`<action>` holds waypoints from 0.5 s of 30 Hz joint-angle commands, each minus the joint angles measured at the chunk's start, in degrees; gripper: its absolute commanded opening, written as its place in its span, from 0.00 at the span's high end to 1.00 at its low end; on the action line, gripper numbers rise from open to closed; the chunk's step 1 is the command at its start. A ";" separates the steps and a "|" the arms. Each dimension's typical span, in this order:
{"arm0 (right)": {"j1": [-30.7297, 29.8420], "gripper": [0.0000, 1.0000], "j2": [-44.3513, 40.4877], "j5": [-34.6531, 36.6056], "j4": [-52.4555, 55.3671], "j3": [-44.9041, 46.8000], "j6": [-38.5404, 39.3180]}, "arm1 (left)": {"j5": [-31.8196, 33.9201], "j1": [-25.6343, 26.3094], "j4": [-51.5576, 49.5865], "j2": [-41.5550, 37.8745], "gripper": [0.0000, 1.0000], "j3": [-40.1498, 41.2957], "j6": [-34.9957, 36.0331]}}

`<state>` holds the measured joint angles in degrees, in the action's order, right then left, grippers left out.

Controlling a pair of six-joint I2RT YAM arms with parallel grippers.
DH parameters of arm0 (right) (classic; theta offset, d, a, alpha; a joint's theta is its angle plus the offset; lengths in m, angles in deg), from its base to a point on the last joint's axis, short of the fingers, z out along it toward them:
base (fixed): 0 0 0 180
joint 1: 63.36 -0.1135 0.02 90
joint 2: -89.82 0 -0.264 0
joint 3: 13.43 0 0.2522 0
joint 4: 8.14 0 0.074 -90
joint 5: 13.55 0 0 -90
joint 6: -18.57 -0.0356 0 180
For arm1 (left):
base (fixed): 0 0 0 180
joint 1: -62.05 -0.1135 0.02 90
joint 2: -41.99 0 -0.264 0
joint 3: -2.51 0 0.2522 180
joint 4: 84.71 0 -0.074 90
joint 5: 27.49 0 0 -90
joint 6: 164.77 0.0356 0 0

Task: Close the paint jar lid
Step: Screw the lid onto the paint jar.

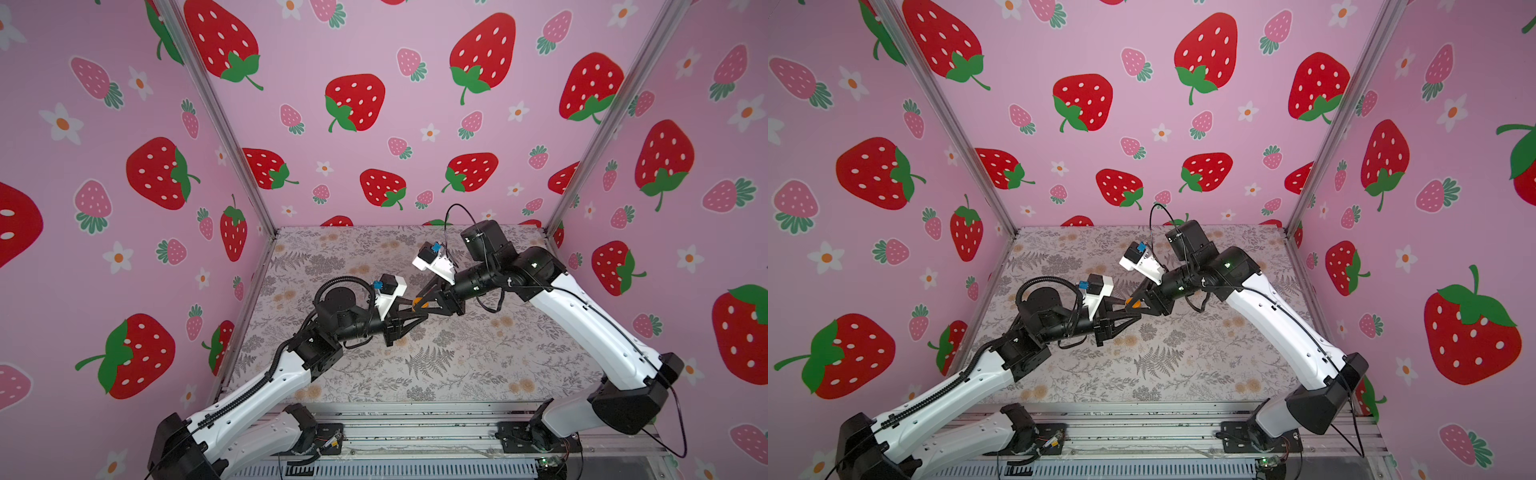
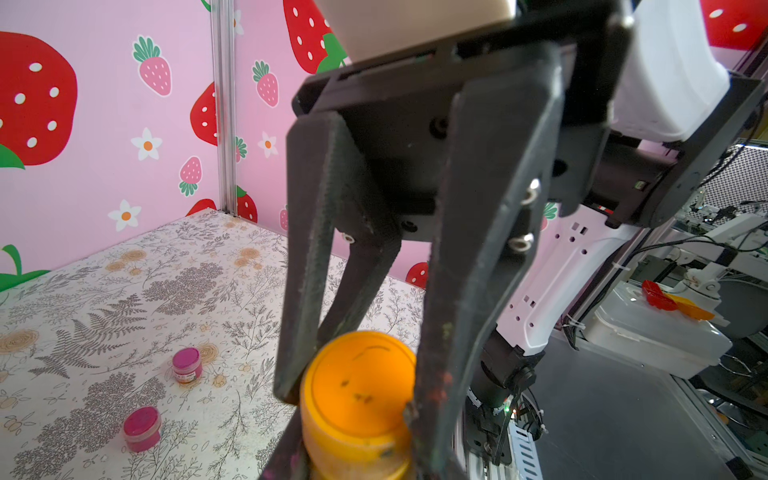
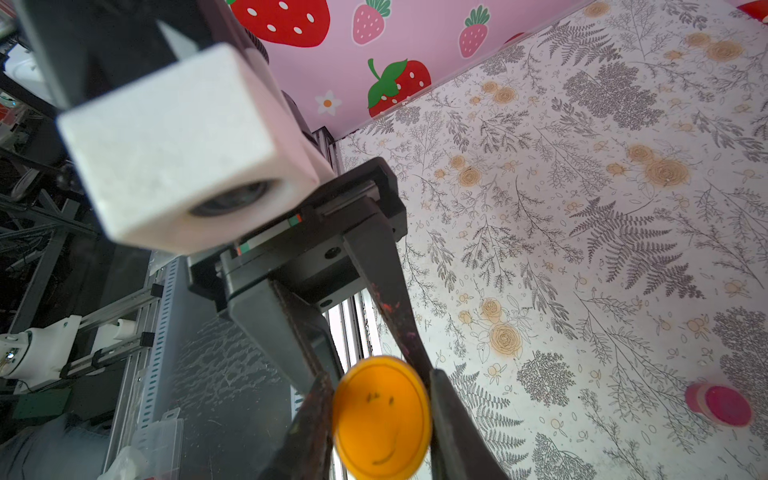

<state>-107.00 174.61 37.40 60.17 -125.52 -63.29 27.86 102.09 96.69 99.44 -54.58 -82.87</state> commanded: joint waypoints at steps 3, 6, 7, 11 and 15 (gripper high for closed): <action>-1.95 0.70 -2.49 5.68 -12.37 6.93 -10.44 | 9.63 0.21 4.65 0.73 1.00 -1.04 2.33; -5.93 0.70 -1.61 16.65 -21.31 10.58 -20.63 | 19.77 0.19 10.27 3.50 1.00 -0.57 2.98; -6.80 0.70 -0.76 20.20 -23.97 11.24 -24.81 | 22.26 0.20 12.03 5.12 1.00 -0.98 2.99; -9.14 0.71 1.34 30.21 -29.21 11.65 -35.38 | 26.10 0.40 16.84 10.80 1.00 -3.09 2.78; -10.24 0.64 0.45 36.17 -26.21 9.48 -37.25 | 25.74 0.64 17.32 12.51 1.00 -3.74 2.83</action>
<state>-113.16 175.40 72.42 36.80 -114.61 -92.58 51.01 101.50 105.63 111.20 -54.36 -81.45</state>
